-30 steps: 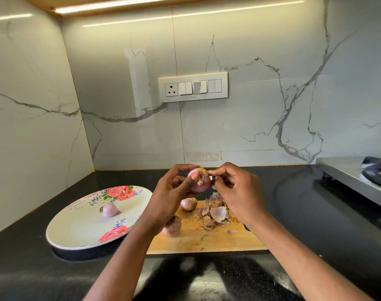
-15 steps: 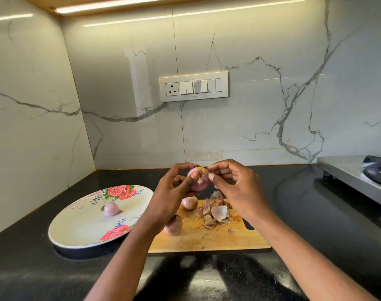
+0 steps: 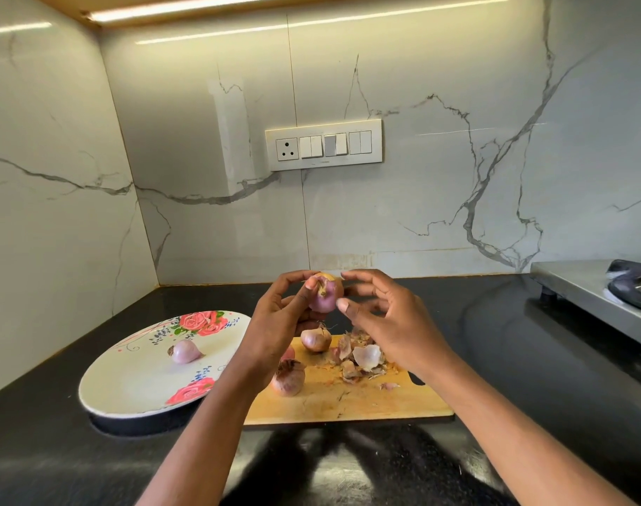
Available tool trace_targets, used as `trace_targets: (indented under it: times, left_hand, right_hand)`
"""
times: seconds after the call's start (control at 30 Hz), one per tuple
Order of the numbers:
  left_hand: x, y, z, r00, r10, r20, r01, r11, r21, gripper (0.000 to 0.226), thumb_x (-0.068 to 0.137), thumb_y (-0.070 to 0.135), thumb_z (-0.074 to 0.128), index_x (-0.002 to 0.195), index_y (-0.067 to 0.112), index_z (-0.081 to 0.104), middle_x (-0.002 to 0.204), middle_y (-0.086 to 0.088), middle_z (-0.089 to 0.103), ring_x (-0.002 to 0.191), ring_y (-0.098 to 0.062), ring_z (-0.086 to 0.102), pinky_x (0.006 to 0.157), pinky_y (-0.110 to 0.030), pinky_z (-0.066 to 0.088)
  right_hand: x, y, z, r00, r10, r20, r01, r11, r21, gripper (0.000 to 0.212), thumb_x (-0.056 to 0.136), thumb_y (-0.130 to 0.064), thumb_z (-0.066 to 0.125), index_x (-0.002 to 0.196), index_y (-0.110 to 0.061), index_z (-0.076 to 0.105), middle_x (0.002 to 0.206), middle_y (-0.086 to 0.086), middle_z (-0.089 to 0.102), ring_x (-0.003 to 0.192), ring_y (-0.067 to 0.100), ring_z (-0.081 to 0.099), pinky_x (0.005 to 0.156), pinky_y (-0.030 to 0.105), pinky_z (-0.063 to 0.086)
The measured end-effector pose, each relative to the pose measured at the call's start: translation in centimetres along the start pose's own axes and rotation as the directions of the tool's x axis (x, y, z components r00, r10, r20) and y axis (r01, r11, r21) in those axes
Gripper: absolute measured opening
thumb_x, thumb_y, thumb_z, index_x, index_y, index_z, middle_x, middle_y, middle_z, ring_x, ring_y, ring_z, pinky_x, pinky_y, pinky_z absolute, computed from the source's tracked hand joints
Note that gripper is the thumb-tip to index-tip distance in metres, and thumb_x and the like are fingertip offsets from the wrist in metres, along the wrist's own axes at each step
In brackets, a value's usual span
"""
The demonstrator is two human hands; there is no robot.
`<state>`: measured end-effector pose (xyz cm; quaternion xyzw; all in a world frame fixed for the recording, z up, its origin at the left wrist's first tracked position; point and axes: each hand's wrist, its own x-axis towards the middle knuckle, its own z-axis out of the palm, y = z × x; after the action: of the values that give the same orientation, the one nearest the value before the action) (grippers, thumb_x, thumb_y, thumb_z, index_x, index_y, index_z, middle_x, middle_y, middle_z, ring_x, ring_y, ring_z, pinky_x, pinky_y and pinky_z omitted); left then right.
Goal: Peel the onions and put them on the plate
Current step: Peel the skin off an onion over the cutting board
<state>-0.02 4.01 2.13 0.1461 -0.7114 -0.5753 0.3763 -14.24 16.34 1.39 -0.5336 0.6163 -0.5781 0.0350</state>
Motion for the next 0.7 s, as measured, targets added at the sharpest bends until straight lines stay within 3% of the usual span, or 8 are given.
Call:
trace_targets:
  times: [0.23, 0.47, 0.7]
  left_hand:
    - [0.04, -0.29, 0.23, 0.999, 0.02, 0.046, -0.023, 0.998, 0.058, 0.04, 0.088, 0.042, 0.056, 0.125, 0.025, 0.062, 0.097, -0.004, 0.078, 0.094, -0.021, 0.074, 0.085, -0.031, 0.06]
    - [0.04, -0.24, 0.21, 0.999, 0.006, 0.053, -0.009, 0.998, 0.057, 0.04, 0.089, 0.041, 0.056, 0.125, 0.024, 0.062, 0.1, -0.007, 0.077, 0.098, -0.026, 0.073, 0.088, -0.036, 0.06]
    - [0.03, -0.37, 0.28, 0.999, 0.009, 0.051, -0.012, 0.998, 0.066, 0.042, 0.088, 0.043, 0.058, 0.126, 0.025, 0.061, 0.104, -0.01, 0.077, 0.101, -0.026, 0.073, 0.096, -0.044, 0.058]
  right_hand:
    - [-0.19, -0.19, 0.1, 0.997, -0.064, -0.042, 0.065, 0.998, 0.014, 0.03, 0.089, -0.015, 0.077, 0.118, -0.02, 0.071, 0.101, -0.016, 0.074, 0.092, -0.004, 0.07, 0.078, 0.013, 0.055]
    - [0.0, 0.08, 0.15, 0.996, -0.065, -0.053, 0.066, 0.998, 0.018, 0.028, 0.088, -0.01, 0.077, 0.114, -0.018, 0.072, 0.097, -0.007, 0.077, 0.087, 0.005, 0.074, 0.079, 0.029, 0.062]
    - [-0.07, 0.23, 0.4, 0.993, -0.078, -0.087, 0.077, 0.997, -0.014, 0.03, 0.086, -0.008, 0.077, 0.113, -0.019, 0.073, 0.097, -0.011, 0.076, 0.088, 0.001, 0.073, 0.079, 0.024, 0.061]
